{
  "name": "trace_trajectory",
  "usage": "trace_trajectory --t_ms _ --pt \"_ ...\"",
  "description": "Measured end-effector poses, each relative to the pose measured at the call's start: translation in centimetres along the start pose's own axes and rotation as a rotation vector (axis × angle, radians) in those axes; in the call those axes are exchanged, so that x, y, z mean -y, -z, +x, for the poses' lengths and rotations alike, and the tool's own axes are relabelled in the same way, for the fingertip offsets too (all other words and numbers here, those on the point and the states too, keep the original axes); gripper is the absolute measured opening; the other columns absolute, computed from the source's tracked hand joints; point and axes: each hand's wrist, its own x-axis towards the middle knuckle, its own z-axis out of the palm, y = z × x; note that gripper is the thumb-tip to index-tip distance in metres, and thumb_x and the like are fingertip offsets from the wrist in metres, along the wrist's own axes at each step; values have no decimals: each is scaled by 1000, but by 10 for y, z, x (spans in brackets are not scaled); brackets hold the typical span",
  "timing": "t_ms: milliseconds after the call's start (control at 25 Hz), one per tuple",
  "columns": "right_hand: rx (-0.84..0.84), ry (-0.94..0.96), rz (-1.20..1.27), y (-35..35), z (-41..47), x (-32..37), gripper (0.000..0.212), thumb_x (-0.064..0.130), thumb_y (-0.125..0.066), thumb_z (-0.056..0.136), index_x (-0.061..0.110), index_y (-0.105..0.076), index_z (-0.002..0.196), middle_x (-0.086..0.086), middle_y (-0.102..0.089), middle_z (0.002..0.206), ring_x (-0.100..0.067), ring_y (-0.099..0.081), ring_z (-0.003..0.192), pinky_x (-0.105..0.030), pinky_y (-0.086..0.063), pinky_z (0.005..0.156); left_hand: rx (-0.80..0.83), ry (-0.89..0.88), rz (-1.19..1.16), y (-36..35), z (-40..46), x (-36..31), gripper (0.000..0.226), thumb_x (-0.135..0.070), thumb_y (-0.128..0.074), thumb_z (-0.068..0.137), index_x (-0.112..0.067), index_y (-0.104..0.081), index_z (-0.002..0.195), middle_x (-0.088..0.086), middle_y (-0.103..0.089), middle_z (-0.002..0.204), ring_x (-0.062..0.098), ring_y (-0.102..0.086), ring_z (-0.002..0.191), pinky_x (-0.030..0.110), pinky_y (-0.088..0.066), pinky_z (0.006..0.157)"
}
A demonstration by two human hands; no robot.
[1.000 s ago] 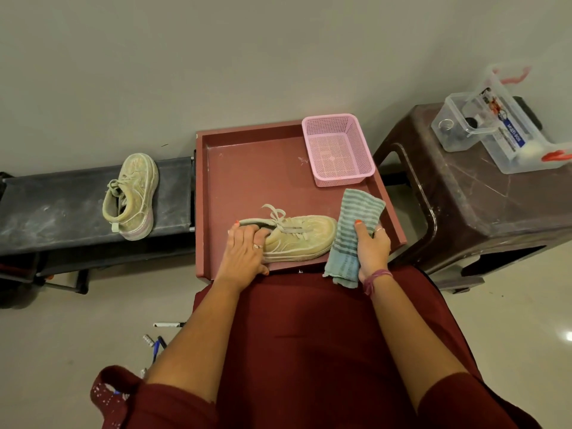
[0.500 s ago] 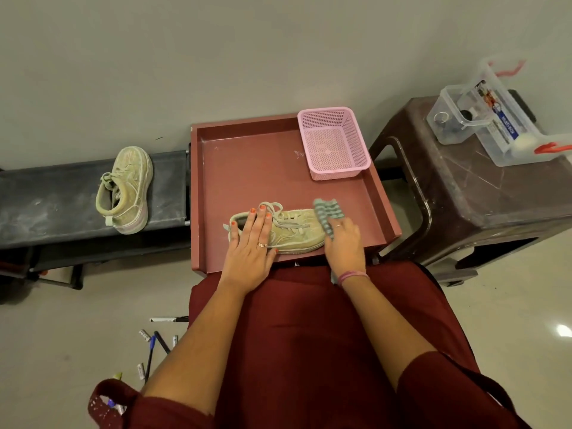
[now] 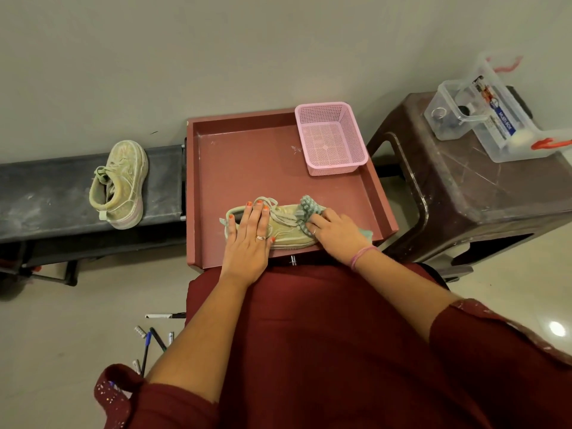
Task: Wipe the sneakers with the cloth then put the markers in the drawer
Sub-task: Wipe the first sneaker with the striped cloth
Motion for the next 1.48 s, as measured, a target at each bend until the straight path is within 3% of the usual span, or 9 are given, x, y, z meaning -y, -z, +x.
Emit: trace_trajectory --t_ms 160,360,520,760,920,1040,1200,1320,1480 --pt "51 22 -102 22 -5 -44 34 14 -37 86 18 -68 99 -2 -59 104 -27 -55 92 -38 -49 64 7 -33 -22 2 1 5 59 -30 -30 94 -8 -22 148 11 -28 154 28 -16 145 52 -4 116" --pt "-136 -529 638 34 2 -57 45 0 -45 88 13 -54 130 -14 -53 120 -32 -52 109 -34 -41 93 -4 -75 -126 5 12 14 57 -21 -51 89 -11 -33 142 9 -36 147 30 -26 142 55 -11 113" --pt "-24 -306 549 33 27 4 57 -10 -40 88 19 -48 136 -4 -56 125 -28 -47 104 -32 -48 81 15 -137 -168 15 28 30 65 -9 -69 80 -11 -37 137 11 -43 144 32 -32 139 63 -20 109" --pt "73 -120 172 -10 22 34 41 9 -37 76 13 -73 96 -1 -60 80 -23 -56 67 -29 -53 55 58 -119 -150 16 29 30 64 -10 -66 82 -11 -41 140 8 -41 146 29 -29 142 59 -14 113" --pt "109 -92 -11 7 25 29 9 21 -64 71 26 -72 74 7 -60 83 -17 -59 76 -26 -44 59 74 -98 -143 19 29 27 62 -10 -65 84 -11 -41 141 6 -40 148 27 -27 143 58 -13 113" --pt "173 -26 -97 24 30 22 20 18 -51 89 23 -70 98 2 -58 110 -21 -52 106 -37 -41 83 76 -76 -155 21 27 26 60 -10 -62 86 -11 -40 142 5 -38 149 26 -24 144 57 -8 115" --pt "275 -232 227 53 33 -11 23 12 -51 91 9 -60 112 -10 -50 119 -30 -47 113 -39 -43 91 80 -64 -191 21 27 26 62 -9 -62 87 -13 -37 143 4 -37 149 25 -21 145 55 -6 115" --pt "-72 -528 589 57 34 -24 29 6 -50 88 3 -62 114 -15 -54 116 -33 -55 104 -38 -45 90 62 -48 -204 20 27 26 62 -6 -62 85 -11 -39 142 5 -37 148 25 -22 145 54 -5 115" --pt "61 -335 482 27 45 25 30 6 -48 92 8 -59 119 -10 -52 121 -28 -53 107 -35 -45 89 65 -40 -221 19 26 25 63 -5 -63 83 -11 -40 141 6 -38 148 26 -22 145 54 -3 115"
